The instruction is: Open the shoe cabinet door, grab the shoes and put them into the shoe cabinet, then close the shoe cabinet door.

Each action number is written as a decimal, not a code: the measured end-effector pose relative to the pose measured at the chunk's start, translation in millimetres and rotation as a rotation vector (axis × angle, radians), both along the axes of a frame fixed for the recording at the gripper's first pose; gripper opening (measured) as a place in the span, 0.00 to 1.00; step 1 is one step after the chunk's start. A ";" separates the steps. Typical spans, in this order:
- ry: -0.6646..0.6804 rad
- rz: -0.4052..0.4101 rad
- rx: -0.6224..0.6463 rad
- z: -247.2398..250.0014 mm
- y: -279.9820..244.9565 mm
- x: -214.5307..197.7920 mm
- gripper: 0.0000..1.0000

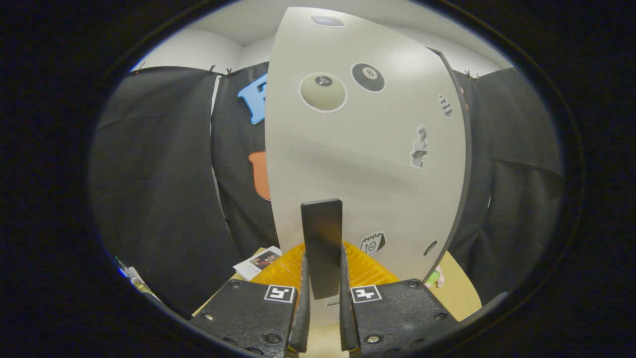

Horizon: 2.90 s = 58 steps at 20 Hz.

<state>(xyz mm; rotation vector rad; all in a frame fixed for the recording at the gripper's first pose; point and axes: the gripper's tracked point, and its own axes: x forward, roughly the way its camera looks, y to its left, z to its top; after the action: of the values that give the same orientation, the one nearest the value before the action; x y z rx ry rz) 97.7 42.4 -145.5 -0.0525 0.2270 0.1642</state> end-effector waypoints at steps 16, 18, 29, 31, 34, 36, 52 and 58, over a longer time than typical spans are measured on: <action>0.004 -0.129 0.005 13.9 -142.9 -104.6 0.16; -0.013 -0.172 -0.048 15.3 -160.3 -109.2 0.13; 0.008 -0.263 0.034 26.5 -292.8 -129.4 0.04; 0.008 -0.245 0.049 25.2 -298.0 -128.6 0.04; 0.006 -0.236 0.040 25.4 -298.5 -130.2 0.04; 0.009 -0.245 0.026 24.8 -299.9 -133.6 0.04; 0.086 -0.113 -0.006 -66.6 -170.8 -231.2 0.83; 0.124 -0.099 -0.036 -140.2 -122.9 -218.4 0.97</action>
<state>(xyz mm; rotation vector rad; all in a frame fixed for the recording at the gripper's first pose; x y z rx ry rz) -120.7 -80.4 -285.7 -0.0665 0.3559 0.0650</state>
